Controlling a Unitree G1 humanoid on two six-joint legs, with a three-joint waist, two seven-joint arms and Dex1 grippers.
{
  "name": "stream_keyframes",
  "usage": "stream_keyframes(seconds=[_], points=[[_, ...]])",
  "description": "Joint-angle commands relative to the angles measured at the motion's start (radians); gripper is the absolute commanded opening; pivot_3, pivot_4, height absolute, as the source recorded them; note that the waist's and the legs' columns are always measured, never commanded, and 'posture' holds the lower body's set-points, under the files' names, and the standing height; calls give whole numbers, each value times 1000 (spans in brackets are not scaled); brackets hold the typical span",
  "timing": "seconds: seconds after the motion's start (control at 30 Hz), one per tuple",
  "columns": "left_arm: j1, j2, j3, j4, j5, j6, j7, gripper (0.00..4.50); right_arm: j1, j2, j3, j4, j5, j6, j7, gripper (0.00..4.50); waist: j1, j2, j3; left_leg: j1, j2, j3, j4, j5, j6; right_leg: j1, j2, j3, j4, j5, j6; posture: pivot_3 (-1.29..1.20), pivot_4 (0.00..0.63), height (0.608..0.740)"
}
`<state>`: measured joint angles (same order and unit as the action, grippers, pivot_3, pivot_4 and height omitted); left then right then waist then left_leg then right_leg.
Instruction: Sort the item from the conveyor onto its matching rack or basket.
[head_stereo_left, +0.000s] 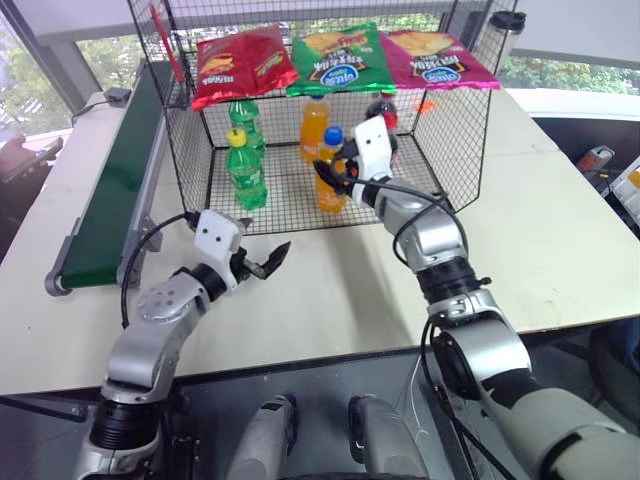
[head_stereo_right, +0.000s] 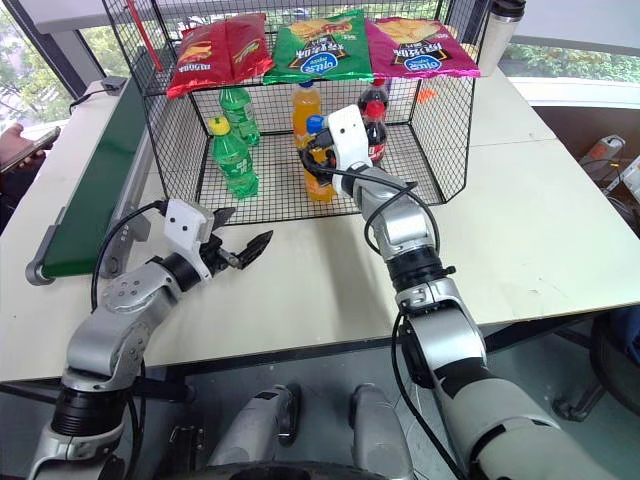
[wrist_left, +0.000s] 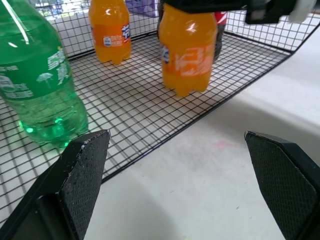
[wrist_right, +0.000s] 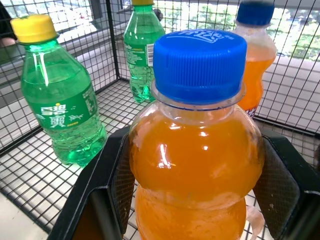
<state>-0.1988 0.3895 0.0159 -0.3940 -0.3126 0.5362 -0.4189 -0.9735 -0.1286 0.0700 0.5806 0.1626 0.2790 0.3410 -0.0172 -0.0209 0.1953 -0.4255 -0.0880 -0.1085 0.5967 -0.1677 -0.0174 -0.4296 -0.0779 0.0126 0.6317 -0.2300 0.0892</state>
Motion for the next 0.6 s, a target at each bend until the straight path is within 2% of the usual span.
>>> stream_keyframes(seconds=[0.03,0.17,0.2,0.23,0.27,0.6], points=[[-5,-3,-2,-19,11,-20,6,4482,-68,17,-28,9,-4,-73,4,2606,0,0,0,0,0,0,0,0,0,0,0,0,0,0,0,0,150,739],[-14,-9,-7,-10,14,-22,6,4482,-92,27,-41,79,-9,-117,-2,2606,-1,0,0,0,0,0,0,0,0,0,0,0,0,0,0,0,150,739],[-15,-10,-7,-9,14,-23,6,4500,-98,28,-43,95,-12,-129,-5,3628,-1,0,0,0,0,0,0,0,0,0,0,0,0,0,0,0,150,739],[-15,-10,-7,-8,15,-23,5,4500,-102,29,-46,107,-15,-138,-6,3954,-1,0,0,0,0,0,0,0,0,0,0,0,0,0,0,0,150,739],[-15,-11,-8,-8,15,-23,4,4500,-106,30,-49,118,-17,-147,-7,4478,-1,0,0,0,0,0,0,0,0,0,0,0,0,0,0,0,150,739],[-9,-9,-2,-2,18,-25,-3,4500,-72,12,-36,27,-42,-141,33,4478,-1,0,0,1,0,0,0,0,0,0,0,0,0,0,0,0,150,739]])
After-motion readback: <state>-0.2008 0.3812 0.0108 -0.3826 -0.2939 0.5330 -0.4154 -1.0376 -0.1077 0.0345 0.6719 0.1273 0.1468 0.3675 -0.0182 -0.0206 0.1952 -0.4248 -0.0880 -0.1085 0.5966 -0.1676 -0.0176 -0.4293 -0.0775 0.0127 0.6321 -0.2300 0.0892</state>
